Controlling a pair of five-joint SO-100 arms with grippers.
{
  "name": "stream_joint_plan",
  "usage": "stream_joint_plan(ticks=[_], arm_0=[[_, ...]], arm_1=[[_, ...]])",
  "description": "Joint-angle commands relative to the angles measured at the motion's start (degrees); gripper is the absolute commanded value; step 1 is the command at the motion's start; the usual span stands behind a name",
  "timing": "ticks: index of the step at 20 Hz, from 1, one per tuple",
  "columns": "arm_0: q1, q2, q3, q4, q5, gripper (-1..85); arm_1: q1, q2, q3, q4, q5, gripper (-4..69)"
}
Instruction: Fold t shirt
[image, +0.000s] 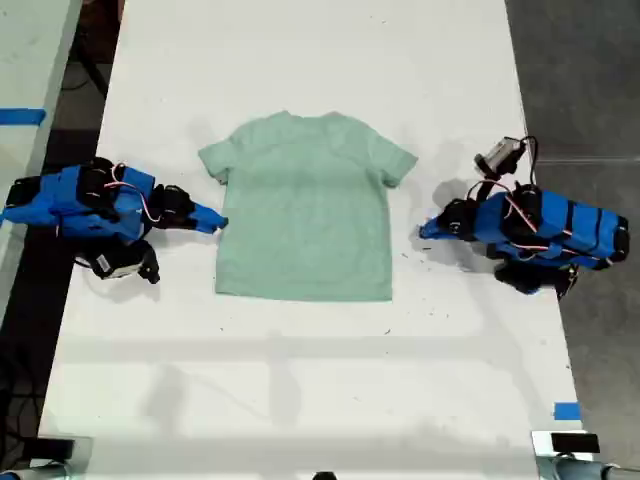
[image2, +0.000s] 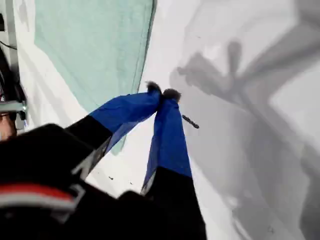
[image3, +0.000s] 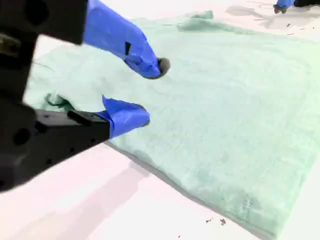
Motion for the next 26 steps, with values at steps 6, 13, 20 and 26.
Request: stream_joint_plan(ticks=[6,13,20,26], arm_0=[[-0.44,0.44,-0.79,0.0,0.0,11.5],[-0.35,0.44,-0.79,0.0,0.0,11.5],[-0.35,0.44,-0.79,0.0,0.0,11.5],[-0.35,0.44,-0.7,0.0,0.0,11.5]], arm_1=[[9.84,-14.77,-20.39,0.7,-18.54,13.1],[34.72,-79.01,-70.4,4.83,-38.67,25.8],[41.04,-115.84,-91.49,2.46,-41.66,24.1],[38.58,-125.33,-92.37,0.7,-39.55,0.2]])
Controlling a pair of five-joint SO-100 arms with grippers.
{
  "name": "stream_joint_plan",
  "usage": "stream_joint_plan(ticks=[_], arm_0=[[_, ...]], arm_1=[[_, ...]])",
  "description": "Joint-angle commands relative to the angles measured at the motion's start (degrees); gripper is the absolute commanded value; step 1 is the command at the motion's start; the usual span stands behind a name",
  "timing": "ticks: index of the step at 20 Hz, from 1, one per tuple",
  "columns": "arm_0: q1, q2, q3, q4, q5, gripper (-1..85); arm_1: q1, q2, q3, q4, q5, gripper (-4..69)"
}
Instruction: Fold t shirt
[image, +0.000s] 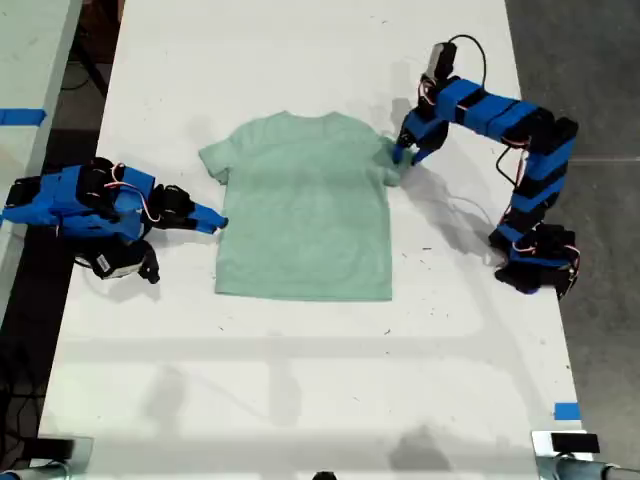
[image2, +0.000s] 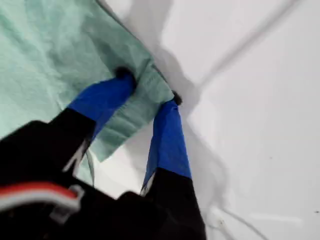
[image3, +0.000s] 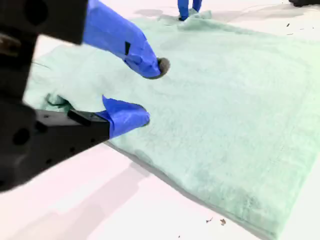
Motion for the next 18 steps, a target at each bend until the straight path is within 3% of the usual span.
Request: stream_joint_plan(ticks=[1,5,10,11,12,13,14,16,18], arm_0=[[-0.35,0.44,-0.7,-0.09,0.0,11.5],[-0.35,0.44,-0.7,-0.09,0.0,11.5],[-0.35,0.44,-0.7,-0.09,0.0,11.5],[-0.35,0.44,-0.7,-0.09,0.0,11.5],[-0.35,0.44,-0.7,-0.09,0.0,11.5],[-0.35,0.44,-0.7,-0.09,0.0,11.5],[-0.35,0.44,-0.7,-0.09,0.0,11.5],[-0.35,0.44,-0.7,-0.09,0.0,11.5],[-0.35,0.44,-0.7,-0.09,0.0,11.5]], arm_1=[[-1.67,7.12,0.53,1.67,1.23,0.2],[-15.91,18.54,-9.67,5.19,2.64,0.2],[-31.9,15.12,-11.78,-11.16,4.75,2.0],[-33.05,11.78,-14.94,-11.51,3.96,6.9],[-33.31,9.4,-17.75,-11.16,3.16,20.3],[-32.61,8.96,-18.9,-10.02,3.08,25.5],[-30.94,10.55,-18.54,-7.47,3.6,25.0],[-26.81,18.63,-13.1,-2.02,4.48,-1.1],[-25.75,31.82,-1.14,-0.7,3.69,-1.1]])
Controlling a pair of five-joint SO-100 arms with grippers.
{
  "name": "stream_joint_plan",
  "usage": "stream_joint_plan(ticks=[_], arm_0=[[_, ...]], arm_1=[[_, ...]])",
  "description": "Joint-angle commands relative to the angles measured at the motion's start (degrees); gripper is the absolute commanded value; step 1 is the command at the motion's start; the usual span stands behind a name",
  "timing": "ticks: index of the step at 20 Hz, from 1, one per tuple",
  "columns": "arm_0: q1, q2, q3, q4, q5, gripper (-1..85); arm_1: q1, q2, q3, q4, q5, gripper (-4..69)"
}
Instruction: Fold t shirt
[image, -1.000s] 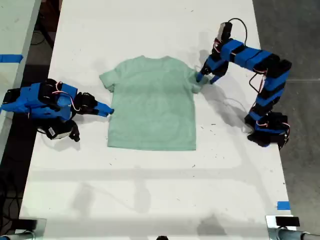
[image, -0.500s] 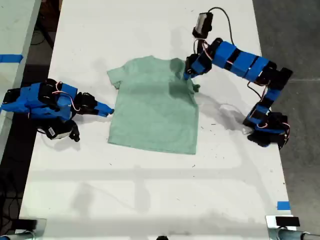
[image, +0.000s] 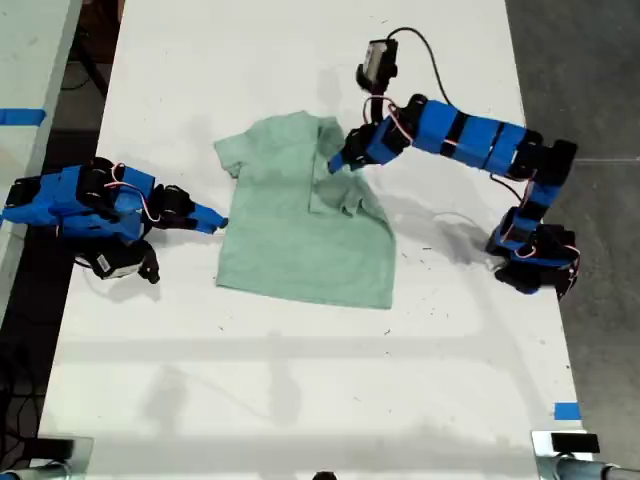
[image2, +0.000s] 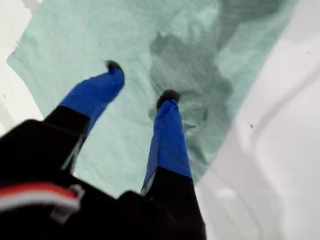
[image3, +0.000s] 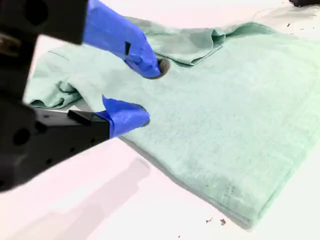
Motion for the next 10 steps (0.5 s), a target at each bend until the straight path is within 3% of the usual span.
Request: stream_joint_plan(ticks=[1,7,9,10], arm_0=[[-0.35,0.44,-0.7,-0.09,0.0,11.5],[-0.35,0.44,-0.7,-0.09,0.0,11.5],[-0.35,0.44,-0.7,-0.09,0.0,11.5],[-0.35,0.44,-0.7,-0.09,0.0,11.5]], arm_1=[[0.0,21.8,14.59,0.7,0.7,-1.1],[-12.57,66.53,75.67,-18.11,11.07,-1.0],[-12.48,82.09,90.62,-18.81,10.46,-1.0],[-12.13,93.43,97.12,-15.56,10.81,-1.0]])
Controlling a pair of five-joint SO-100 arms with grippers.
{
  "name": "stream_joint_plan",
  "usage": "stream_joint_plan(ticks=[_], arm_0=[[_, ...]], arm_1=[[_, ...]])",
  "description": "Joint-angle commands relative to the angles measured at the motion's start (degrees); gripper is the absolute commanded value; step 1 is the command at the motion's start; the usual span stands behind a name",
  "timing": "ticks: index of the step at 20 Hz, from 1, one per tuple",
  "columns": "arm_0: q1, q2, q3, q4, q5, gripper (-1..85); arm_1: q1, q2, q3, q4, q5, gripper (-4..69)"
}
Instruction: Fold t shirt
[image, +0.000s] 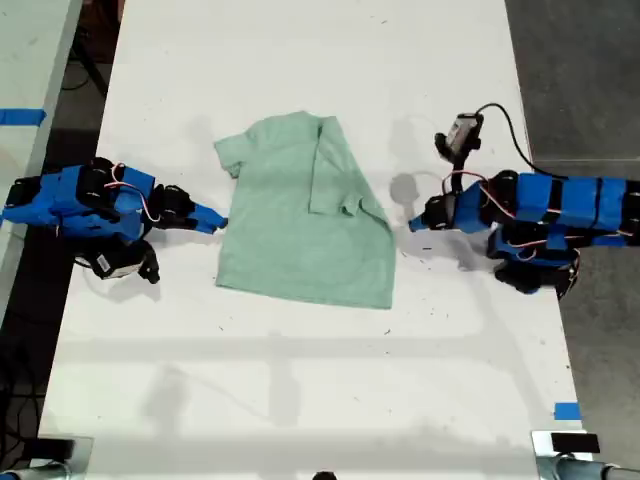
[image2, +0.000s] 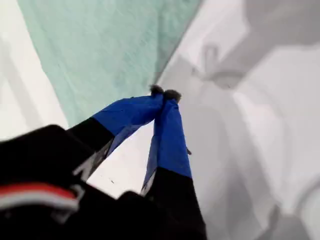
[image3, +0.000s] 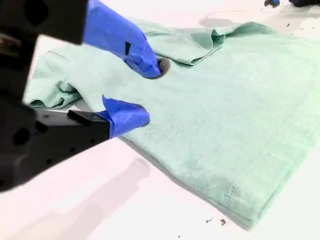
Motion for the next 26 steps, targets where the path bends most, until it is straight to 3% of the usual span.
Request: stream_joint_plan(ticks=[1,2,4,26], arm_0=[[-0.35,0.44,-0.7,-0.09,0.0,11.5],[-0.35,0.44,-0.7,-0.09,0.0,11.5],[-0.44,0.44,-0.7,-0.09,0.09,11.6],[-0.35,0.44,-0.7,-0.09,0.0,11.6]], arm_1=[[-0.26,35.95,17.23,8.61,1.49,-1.0],[-0.26,36.3,16.61,12.3,3.43,-0.8],[-1.05,36.47,18.11,9.05,2.72,-0.8],[-0.97,36.47,18.37,9.4,4.04,-0.8]])
